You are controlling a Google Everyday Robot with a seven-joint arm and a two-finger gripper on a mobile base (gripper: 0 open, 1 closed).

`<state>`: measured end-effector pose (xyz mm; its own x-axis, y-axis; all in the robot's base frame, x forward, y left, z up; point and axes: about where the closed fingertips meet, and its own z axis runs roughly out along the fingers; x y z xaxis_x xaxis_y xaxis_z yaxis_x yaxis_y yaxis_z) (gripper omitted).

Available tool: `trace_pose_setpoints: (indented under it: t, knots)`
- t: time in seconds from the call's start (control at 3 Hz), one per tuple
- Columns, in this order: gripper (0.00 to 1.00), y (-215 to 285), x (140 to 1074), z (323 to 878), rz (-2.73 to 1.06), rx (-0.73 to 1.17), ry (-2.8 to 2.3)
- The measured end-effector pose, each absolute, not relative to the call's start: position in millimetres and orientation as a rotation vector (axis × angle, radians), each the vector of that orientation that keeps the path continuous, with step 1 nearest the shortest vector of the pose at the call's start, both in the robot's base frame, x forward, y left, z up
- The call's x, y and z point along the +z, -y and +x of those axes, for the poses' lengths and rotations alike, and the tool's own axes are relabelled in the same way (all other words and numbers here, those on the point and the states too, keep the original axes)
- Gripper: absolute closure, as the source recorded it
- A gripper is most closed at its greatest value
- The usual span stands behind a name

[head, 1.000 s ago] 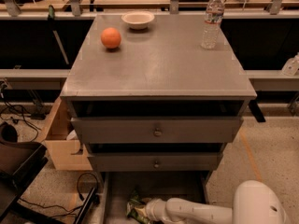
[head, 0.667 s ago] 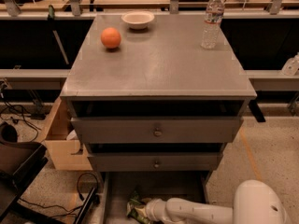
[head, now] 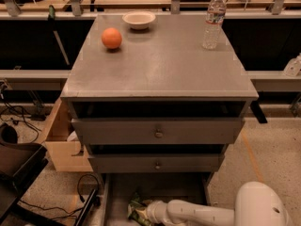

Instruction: Pick green jalapeno chip bag from bottom drawer and place on counter

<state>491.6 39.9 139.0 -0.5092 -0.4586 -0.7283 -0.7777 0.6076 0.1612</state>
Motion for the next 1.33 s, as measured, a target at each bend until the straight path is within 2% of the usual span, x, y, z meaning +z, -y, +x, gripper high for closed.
trace_pose_setpoints:
  t: [1.33]
  knots:
    - [1.00, -39.5, 142.1, 491.3, -0.970, 0.636, -2.183]
